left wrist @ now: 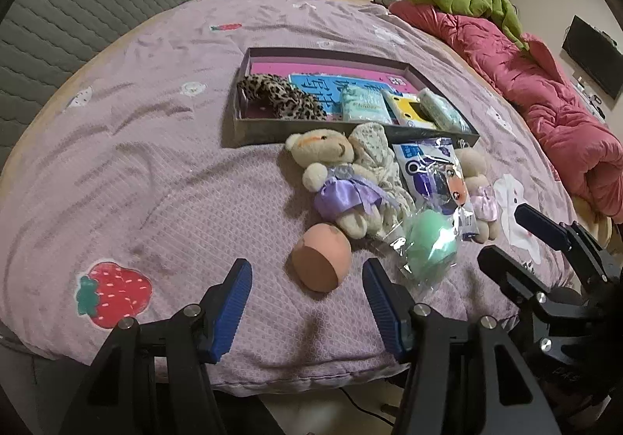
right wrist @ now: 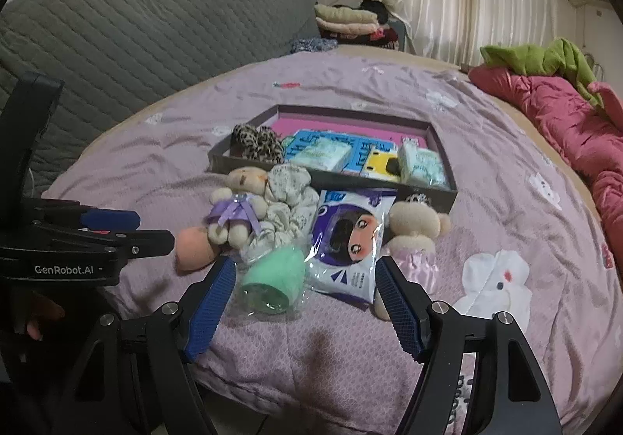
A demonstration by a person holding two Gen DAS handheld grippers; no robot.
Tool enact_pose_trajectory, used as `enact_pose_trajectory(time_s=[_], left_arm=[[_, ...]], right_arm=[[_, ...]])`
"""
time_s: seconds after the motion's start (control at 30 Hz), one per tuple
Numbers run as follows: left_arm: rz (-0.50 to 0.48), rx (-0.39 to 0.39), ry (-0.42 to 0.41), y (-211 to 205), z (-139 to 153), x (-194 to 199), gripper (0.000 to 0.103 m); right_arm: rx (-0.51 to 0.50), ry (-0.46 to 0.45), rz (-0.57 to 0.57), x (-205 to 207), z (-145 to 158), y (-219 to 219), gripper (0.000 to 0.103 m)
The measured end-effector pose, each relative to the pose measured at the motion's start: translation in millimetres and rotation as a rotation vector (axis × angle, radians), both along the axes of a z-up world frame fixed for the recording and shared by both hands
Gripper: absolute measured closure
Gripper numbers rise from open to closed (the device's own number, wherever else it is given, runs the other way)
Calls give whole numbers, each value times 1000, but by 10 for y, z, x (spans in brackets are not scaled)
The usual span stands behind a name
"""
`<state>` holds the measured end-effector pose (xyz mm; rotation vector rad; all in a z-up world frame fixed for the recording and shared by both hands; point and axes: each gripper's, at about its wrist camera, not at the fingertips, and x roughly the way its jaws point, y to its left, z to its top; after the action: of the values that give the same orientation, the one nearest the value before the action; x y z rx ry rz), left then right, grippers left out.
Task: Organize soft objects
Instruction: 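Reach the left gripper to the peach sponge while the right reaches the bagged green cup, then grasp the peach makeup sponge with the left gripper while the right grasps the bagged green cup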
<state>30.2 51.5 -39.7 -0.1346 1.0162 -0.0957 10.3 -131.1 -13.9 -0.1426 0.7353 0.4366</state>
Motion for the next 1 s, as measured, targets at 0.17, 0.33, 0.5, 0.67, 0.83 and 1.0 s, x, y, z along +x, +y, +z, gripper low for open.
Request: enact_pose_trajectory(time_s=[0.17, 0.33, 0.5, 0.67, 0.83, 1.0], left_arm=[[-11, -8, 5, -29, -55, 19, 44], [-6, -11, 21, -26, -127, 57, 44], [3, -19, 30, -9, -178, 101, 44], [1, -19, 41, 0, -243, 133, 44], [-9, -19, 46, 2, -295, 152, 44], [-22, -26, 56, -20, -354, 181, 44]], right_arm=[[-9, 27, 21, 33, -91, 68, 28], [-17, 43, 37, 52, -163, 121, 28], [-21, 57, 41, 76, -216, 138, 28], [-30, 67, 47, 92, -279, 178, 28], [-43, 73, 55, 121, -342, 239, 28], [-56, 73, 65, 154, -392, 296, 28]])
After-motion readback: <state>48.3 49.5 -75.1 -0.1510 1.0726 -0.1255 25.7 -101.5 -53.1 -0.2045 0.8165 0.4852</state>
